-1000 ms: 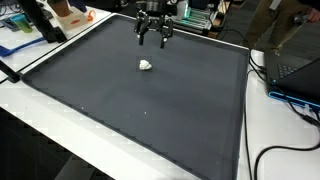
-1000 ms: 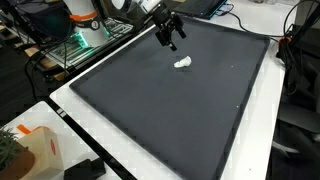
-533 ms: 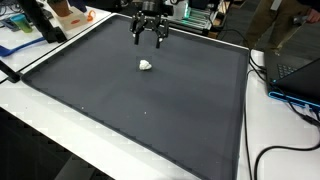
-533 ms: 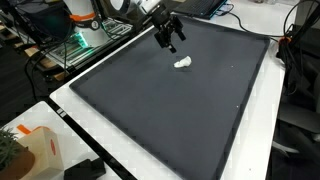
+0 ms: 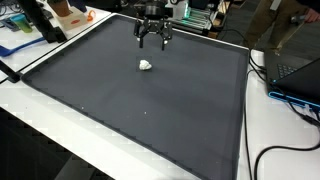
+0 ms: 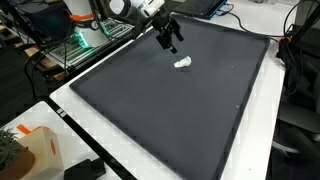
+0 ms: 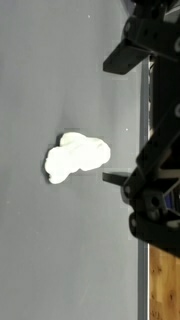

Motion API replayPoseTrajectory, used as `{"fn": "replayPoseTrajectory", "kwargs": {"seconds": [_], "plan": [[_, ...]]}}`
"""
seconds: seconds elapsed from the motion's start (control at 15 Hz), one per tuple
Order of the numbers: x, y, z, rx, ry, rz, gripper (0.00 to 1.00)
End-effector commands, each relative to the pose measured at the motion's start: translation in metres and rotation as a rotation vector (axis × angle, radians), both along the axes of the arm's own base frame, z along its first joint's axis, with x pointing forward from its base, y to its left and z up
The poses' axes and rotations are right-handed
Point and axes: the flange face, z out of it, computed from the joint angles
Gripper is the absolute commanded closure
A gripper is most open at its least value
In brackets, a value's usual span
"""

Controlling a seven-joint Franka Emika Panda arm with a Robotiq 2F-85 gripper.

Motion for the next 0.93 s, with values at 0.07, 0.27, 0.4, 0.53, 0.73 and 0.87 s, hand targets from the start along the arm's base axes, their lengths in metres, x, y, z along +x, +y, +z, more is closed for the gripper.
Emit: {"fn": "replayPoseTrajectory", "kwargs": {"seconds": [0.07, 0.27, 0.4, 0.53, 0.73, 0.87], "plan": [[-0.004, -0.01, -0.013, 0.014, 0.003, 0.004, 0.0], [-0.006, -0.009, -0.017, 0.026, 0.003, 0.012, 0.0], [-0.006, -0.007, -0.016, 0.045, 0.003, 0.001, 0.0], [-0.003, -0.005, -0.008, 0.054, -0.003, -0.025, 0.0], [-0.011, -0.002, 0.007, 0.061, -0.003, -0.042, 0.0], [0.003, 0.002, 0.013, 0.08, -0.005, -0.058, 0.0]]}}
